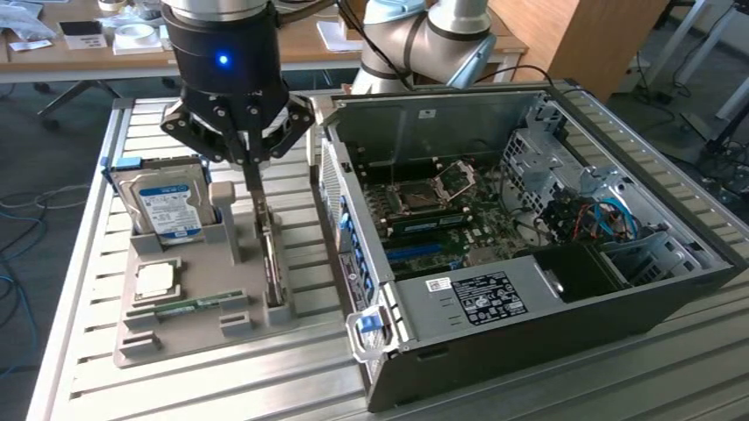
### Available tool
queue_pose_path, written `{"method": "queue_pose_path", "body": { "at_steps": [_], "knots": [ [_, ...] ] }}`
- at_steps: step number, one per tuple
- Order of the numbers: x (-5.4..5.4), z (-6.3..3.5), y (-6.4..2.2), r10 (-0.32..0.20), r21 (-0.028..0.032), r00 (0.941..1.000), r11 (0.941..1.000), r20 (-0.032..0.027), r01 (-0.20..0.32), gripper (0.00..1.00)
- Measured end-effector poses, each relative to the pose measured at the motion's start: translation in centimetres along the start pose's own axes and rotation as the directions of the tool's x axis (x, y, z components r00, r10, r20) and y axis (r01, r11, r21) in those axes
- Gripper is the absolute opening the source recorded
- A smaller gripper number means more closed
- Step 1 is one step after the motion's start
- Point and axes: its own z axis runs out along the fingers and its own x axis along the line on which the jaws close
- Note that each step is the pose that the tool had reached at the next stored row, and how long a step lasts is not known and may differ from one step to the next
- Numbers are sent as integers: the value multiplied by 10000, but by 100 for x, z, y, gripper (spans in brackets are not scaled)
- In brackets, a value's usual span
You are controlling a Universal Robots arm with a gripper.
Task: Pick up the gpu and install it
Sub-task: 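Reach for the gpu, then pick up the gpu and move the gpu toward the slot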
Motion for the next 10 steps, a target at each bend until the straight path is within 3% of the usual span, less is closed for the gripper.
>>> {"method": "queue_pose_path", "body": {
  "at_steps": [10],
  "knots": [
    [2, 72, -3, 0, 2, 10000, 10000, -8, 0, 11]
  ]
}}
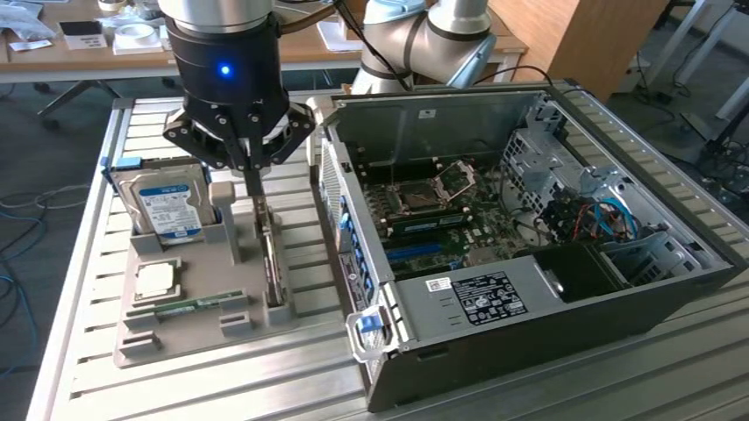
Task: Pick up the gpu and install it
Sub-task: 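Pick up the gpu and move the gpu toward the slot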
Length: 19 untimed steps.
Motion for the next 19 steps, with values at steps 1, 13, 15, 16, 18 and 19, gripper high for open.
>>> {"method": "queue_pose_path", "body": {
  "at_steps": [1, 13, 15, 16, 18, 19],
  "knots": [
    [0, 0, 0, 0, 0, 10000, 10000, 0, 0, 11],
    [0, 0, 0, 0, 0, 10000, 10000, 0, 0, 23],
    [0, 0, 0, 0, 0, 10000, 10000, 0, 0, 29],
    [0, 0, 0, 0, 0, 10000, 10000, 0, 0, 35],
    [0, 0, 0, 0, 0, 10000, 10000, 0, 0, 42],
    [0, 0, 0, 0, 0, 10000, 10000, 0, 0, 42]
  ]
}}
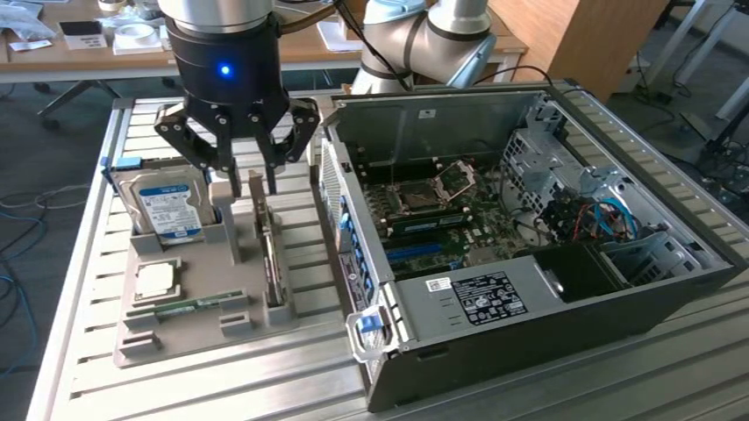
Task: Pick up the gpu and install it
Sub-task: 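Pick up the gpu and move the gpu toward the slot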
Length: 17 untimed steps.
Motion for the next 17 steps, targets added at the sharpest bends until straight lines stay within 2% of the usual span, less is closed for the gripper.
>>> {"method": "queue_pose_path", "body": {
  "at_steps": [6, 7, 10, 17],
  "knots": [
    [0, 0, 0, 0, 0, 10000, 10000, 0, 0, 43],
    [0, 0, 0, 0, 0, 10000, 10000, 0, 0, 49],
    [0, 6, 0, 0, -3, 10000, 10000, 2, 0, 49],
    [3, 127, -5, 0, 0, 10000, 10000, 0, 0, 49]
  ]
}}
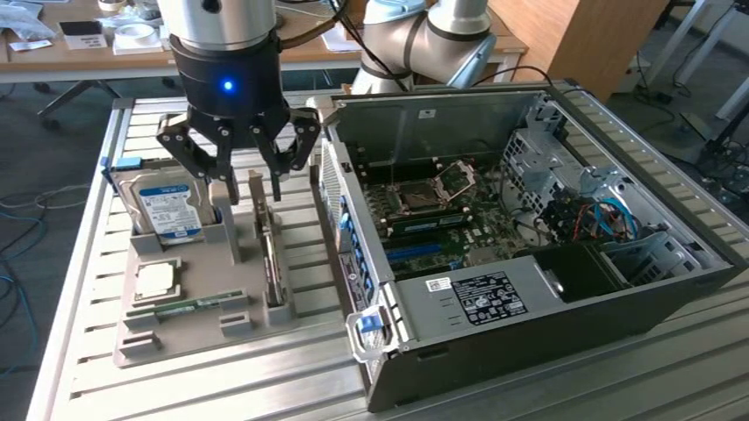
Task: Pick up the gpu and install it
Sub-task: 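Pick up the gpu and move the gpu toward the slot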
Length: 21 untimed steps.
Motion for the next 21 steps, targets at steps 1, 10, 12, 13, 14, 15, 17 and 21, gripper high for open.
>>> {"method": "queue_pose_path", "body": {
  "at_steps": [1, 10, 12, 13, 14, 15, 17, 21],
  "knots": [
    [1, 18, -1, 0, 0, 10000, 10000, 0, 0, 49],
    [4, 183, -7, 0, -1, 10000, 10000, 1, 0, 49],
    [5, 219, -9, 0, 1, 10000, 10000, 0, 0, 49],
    [6, 237, -9, 0, 0, 10000, 10000, 0, 0, 49],
    [6, 254, -10, 0, 0, 10000, 10000, 0, 0, 49],
    [6, 272, -11, 0, 1, 10000, 10000, -1, 0, 49],
    [7, 309, -12, 0, 0, 10000, 10000, 0, 0, 49],
    [9, 382, -15, 0, -1, 10000, 10000, 0, 0, 49]
  ]
}}
